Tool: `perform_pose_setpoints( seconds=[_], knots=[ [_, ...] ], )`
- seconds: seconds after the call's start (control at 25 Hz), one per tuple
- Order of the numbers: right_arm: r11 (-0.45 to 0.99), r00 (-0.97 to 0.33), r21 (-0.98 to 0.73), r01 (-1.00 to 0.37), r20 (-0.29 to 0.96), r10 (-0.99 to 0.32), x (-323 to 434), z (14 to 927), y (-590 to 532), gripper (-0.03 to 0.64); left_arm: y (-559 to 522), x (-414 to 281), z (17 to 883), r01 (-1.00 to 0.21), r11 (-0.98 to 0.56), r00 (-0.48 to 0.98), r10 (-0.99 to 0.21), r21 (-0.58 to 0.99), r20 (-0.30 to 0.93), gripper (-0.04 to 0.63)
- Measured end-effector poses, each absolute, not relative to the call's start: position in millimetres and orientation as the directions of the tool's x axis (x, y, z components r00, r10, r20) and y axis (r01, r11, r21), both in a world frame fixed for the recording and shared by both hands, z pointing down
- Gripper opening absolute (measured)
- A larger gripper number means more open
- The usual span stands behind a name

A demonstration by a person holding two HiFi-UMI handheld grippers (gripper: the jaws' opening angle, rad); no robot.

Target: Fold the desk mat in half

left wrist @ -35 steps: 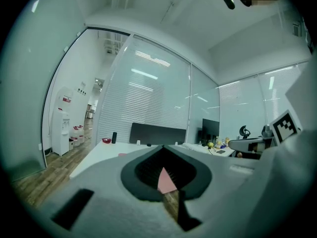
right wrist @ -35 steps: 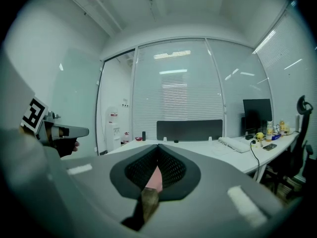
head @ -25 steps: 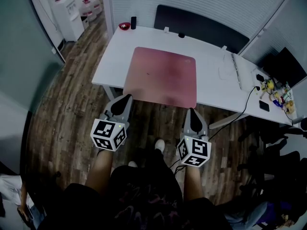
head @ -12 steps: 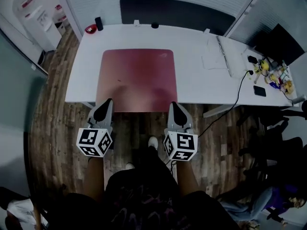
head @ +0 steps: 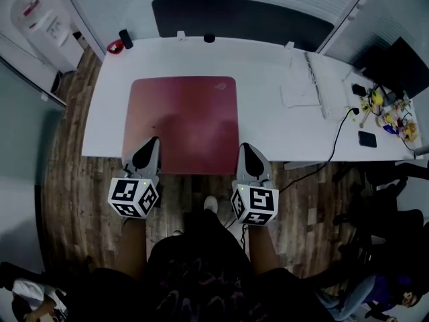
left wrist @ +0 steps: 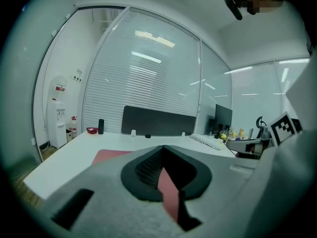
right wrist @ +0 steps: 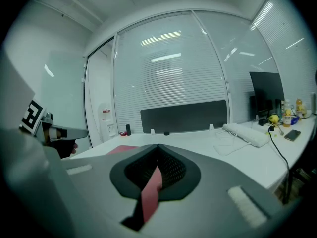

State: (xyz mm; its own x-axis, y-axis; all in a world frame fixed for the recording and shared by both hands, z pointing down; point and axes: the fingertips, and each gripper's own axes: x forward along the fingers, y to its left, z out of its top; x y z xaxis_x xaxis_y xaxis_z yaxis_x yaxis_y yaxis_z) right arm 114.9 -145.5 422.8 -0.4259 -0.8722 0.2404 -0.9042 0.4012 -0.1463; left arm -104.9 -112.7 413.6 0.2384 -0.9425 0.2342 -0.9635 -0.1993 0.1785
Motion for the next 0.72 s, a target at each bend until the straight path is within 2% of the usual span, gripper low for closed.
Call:
perform_pose_setpoints(
  seconds=[0.72],
  knots=[
    [0.498, -0.518, -0.145, -0.855, 0.262, -0.814, 63.6, 425.5, -193.6, 0.006, -136.8, -158.2, 403.6, -0.98, -0.087, 0.129, -0.962, 0.179, 0.241, -0.002]
  ],
)
